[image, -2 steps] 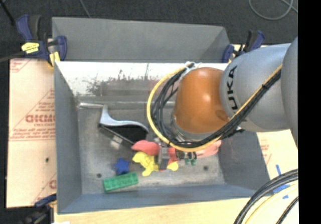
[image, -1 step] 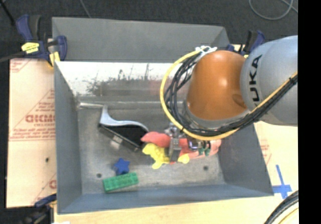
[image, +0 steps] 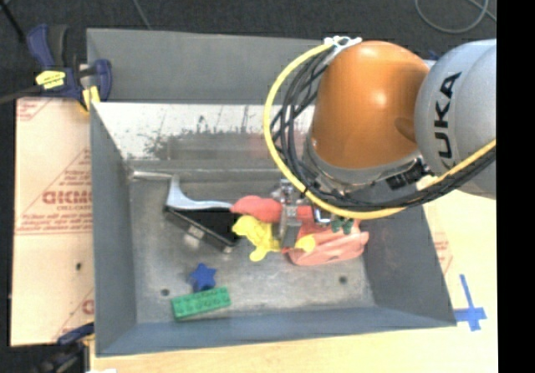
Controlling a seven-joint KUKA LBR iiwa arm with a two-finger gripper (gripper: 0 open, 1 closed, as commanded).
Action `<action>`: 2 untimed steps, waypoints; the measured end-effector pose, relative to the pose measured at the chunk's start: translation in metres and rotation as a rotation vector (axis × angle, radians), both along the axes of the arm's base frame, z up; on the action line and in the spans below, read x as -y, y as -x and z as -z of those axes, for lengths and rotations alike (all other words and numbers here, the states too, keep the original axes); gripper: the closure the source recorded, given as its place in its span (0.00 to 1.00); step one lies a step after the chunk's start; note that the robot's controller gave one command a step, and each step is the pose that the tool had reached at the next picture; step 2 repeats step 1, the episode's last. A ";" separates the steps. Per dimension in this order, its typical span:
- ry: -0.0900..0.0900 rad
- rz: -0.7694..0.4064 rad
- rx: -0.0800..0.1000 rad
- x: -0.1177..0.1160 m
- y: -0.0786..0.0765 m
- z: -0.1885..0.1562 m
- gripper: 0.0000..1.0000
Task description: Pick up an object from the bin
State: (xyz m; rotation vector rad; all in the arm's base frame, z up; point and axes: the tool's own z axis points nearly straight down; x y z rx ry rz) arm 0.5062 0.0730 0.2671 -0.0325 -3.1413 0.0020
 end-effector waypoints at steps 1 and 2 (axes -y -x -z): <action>-0.001 0.024 0.004 0.021 0.006 -0.143 1.00; -0.001 0.024 0.004 0.021 0.006 -0.143 1.00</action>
Offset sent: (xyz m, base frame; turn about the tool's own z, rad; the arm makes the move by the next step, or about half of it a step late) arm 0.0000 0.0000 0.0000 0.0000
